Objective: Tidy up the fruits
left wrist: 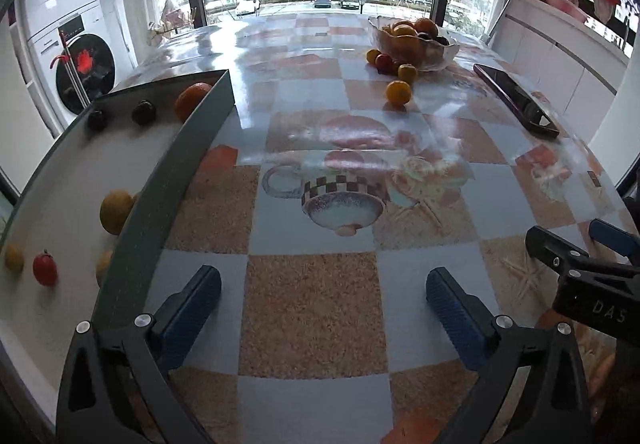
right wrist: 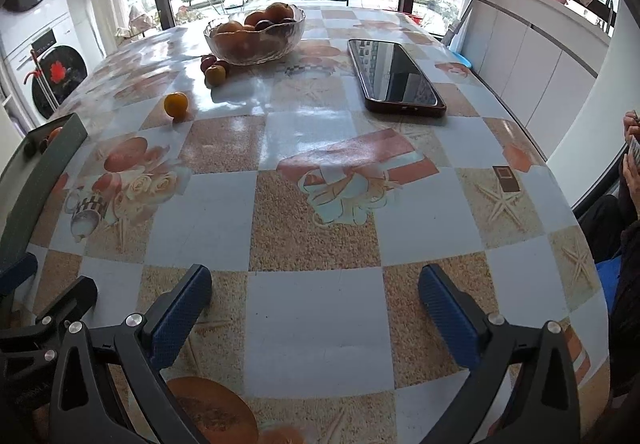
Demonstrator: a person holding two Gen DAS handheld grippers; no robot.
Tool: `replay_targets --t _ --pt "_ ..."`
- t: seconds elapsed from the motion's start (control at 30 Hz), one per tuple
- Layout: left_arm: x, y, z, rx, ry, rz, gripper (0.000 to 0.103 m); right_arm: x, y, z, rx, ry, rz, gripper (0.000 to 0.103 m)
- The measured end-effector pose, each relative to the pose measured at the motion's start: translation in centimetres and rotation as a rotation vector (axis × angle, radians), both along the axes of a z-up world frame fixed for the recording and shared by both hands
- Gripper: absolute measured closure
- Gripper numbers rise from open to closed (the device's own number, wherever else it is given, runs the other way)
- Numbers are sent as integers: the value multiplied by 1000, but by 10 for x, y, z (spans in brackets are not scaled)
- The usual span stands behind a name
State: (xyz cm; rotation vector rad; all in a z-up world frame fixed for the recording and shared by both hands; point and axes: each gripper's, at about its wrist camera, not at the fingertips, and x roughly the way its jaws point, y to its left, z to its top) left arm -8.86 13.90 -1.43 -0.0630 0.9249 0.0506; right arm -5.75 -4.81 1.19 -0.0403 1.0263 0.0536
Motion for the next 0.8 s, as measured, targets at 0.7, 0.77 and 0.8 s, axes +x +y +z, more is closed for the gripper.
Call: replay_targets --t 0.7,0.77,0.8 --pt "-1 -1 -1 -1 -2 0 0 -2 0 0 0 -5 -1 0" --pt "0 0 -1 -1 -2 0 0 -2 0 0 0 -5 -1 0" --pt "0 0 -1 -1 -2 0 0 -2 0 0 0 -5 -1 0"
